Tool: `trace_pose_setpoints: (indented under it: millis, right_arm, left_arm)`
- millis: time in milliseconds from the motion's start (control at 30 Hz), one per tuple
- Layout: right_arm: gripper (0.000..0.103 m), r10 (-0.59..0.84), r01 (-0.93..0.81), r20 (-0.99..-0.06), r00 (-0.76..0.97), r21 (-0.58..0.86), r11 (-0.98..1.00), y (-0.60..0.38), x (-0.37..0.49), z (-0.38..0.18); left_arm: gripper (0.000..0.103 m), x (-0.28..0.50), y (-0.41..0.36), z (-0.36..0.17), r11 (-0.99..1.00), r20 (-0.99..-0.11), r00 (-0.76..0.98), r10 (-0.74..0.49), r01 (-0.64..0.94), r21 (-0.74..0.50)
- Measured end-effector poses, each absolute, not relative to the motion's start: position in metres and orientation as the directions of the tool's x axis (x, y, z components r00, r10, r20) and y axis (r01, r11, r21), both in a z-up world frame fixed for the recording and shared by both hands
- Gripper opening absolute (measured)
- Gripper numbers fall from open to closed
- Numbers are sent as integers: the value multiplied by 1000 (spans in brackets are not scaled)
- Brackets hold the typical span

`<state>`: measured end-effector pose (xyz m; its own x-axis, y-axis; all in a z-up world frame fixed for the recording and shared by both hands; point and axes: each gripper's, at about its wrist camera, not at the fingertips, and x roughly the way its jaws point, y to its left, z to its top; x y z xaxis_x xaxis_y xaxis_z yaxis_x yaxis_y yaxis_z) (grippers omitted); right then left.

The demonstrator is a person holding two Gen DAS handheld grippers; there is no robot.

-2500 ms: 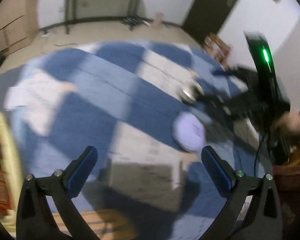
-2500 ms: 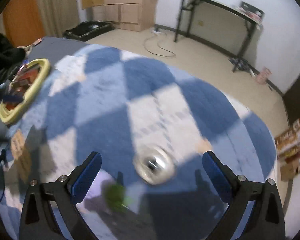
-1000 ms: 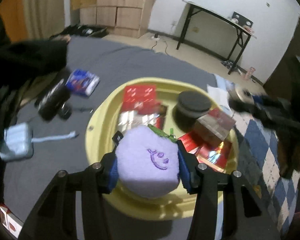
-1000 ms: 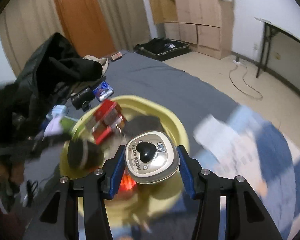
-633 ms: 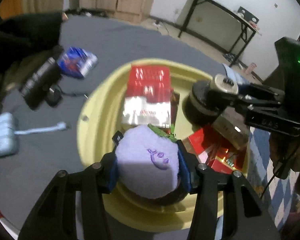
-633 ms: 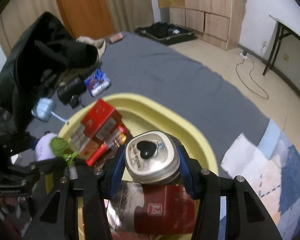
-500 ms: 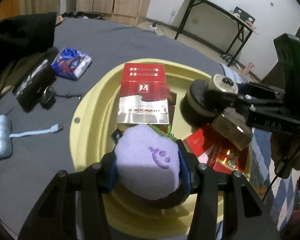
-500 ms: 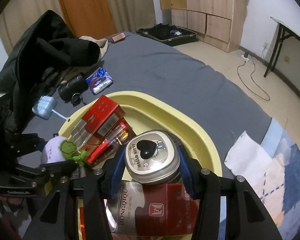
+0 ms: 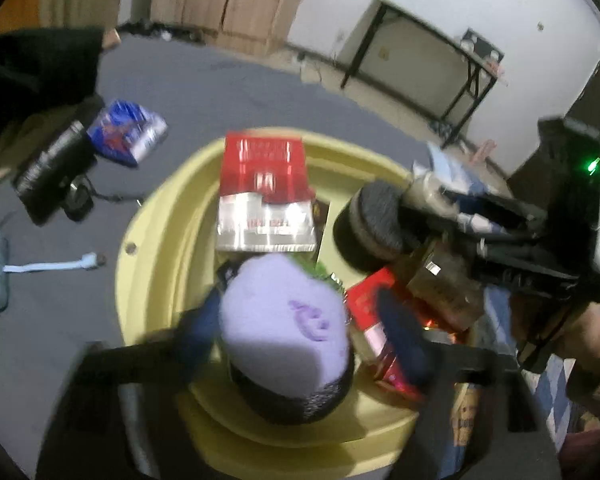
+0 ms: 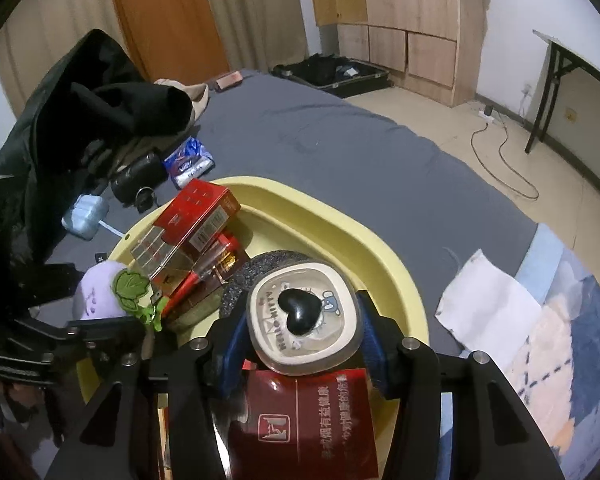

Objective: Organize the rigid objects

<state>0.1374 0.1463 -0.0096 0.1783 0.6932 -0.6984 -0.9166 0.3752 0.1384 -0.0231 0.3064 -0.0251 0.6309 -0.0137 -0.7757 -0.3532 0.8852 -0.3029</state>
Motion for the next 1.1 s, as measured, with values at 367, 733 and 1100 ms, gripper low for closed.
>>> trace_pose_setpoints:
  millis: [367,733,1100]
  right_arm:
    - [103,786,-952,-572,235,30,306,59,104,24]
    - [103,621,-975,-761,187,-67,211,-15,19,-76]
    - [103,641,-945,-733,229,-9,327,7,30,-92]
  left_arm:
    - [103,-72,264,7,828,-709,690,146,-478,-294]
    - [103,-107,160,-79,849,-832,536,145,-499,-174]
    - [103,-84,160,-97,853,-807,542,234,-513,-97]
